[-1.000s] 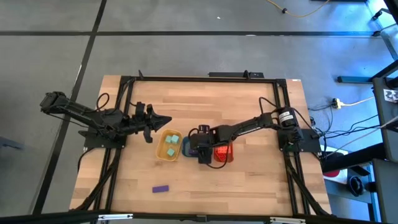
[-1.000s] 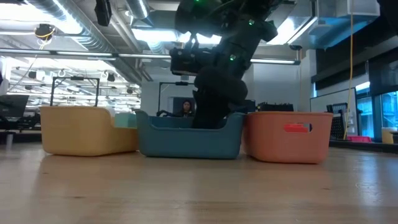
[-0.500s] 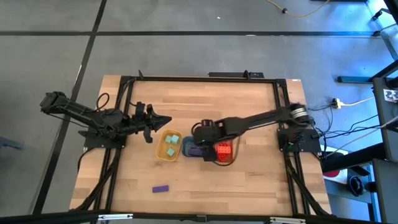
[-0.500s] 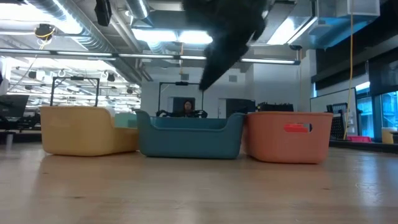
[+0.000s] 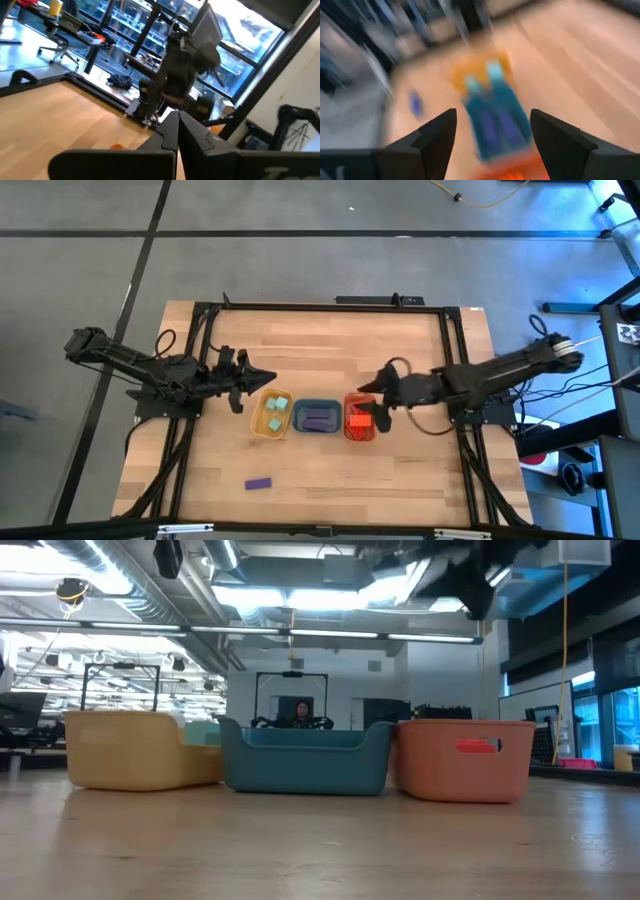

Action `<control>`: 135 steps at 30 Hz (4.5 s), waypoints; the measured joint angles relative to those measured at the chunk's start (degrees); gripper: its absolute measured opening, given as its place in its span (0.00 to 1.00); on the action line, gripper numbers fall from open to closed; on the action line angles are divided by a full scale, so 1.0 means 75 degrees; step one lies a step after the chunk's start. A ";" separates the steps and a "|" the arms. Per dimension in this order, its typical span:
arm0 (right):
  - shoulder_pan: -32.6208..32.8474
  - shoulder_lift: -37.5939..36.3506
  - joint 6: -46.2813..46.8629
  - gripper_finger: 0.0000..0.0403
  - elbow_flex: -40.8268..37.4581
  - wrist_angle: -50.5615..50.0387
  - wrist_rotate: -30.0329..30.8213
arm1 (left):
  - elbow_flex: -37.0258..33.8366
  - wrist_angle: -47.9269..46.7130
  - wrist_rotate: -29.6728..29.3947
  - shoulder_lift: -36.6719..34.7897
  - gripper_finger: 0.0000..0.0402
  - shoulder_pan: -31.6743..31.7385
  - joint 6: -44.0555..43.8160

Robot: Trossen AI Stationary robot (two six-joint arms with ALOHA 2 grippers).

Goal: Sort & place blocks by color
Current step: Put the violet block into the blue bin

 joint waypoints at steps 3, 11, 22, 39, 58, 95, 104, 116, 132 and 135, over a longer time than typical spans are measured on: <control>-0.0004 -0.0612 0.0039 0.64 -0.0603 0.2258 0.0037 | 0.0000 0.0000 0.0067 -0.0003 0.00 0.0000 0.0188; -0.0215 -0.1575 -0.1510 0.64 -0.0509 0.4106 -0.0329 | 0.0000 0.0000 -0.0061 -0.0003 0.00 0.0000 0.0824; -0.0231 -0.1844 -0.1662 0.49 -0.0485 0.3479 -0.0364 | 0.0000 0.0000 -0.0064 -0.0003 0.00 0.0000 0.0993; -0.0231 -0.1847 -0.1656 0.01 -0.0485 0.2675 -0.0900 | 0.0000 0.0000 -0.0064 0.0000 0.00 0.0000 0.0999; -0.0231 -0.1847 -0.1651 0.00 -0.0485 0.2675 -0.0898 | 0.0000 0.0000 -0.0394 -0.0003 0.40 0.0003 0.1590; -0.0234 -0.1841 -0.1684 0.00 -0.0485 0.2022 -0.0889 | 0.5219 -0.9875 0.2305 0.6447 0.45 -0.3840 -0.3617; -0.0234 -0.1841 -0.1714 0.00 -0.0485 0.1723 -0.0898 | 0.5219 -0.9159 0.2232 0.7874 0.45 -0.4037 -0.3876; -0.0240 -0.1844 -0.1884 0.00 -0.0485 0.1641 -0.1047 | 0.5217 -0.8861 0.2227 0.8113 0.45 -0.3963 -0.3839; -0.0240 -0.1844 -0.1915 0.00 -0.0485 0.1555 -0.1029 | 0.4948 -0.8187 0.2275 0.8116 0.45 -0.3985 -0.3529; -0.0240 -0.1844 -0.1918 0.00 -0.0485 0.1540 -0.1028 | 0.4861 -0.8162 0.2253 0.8116 0.45 -0.3944 -0.3527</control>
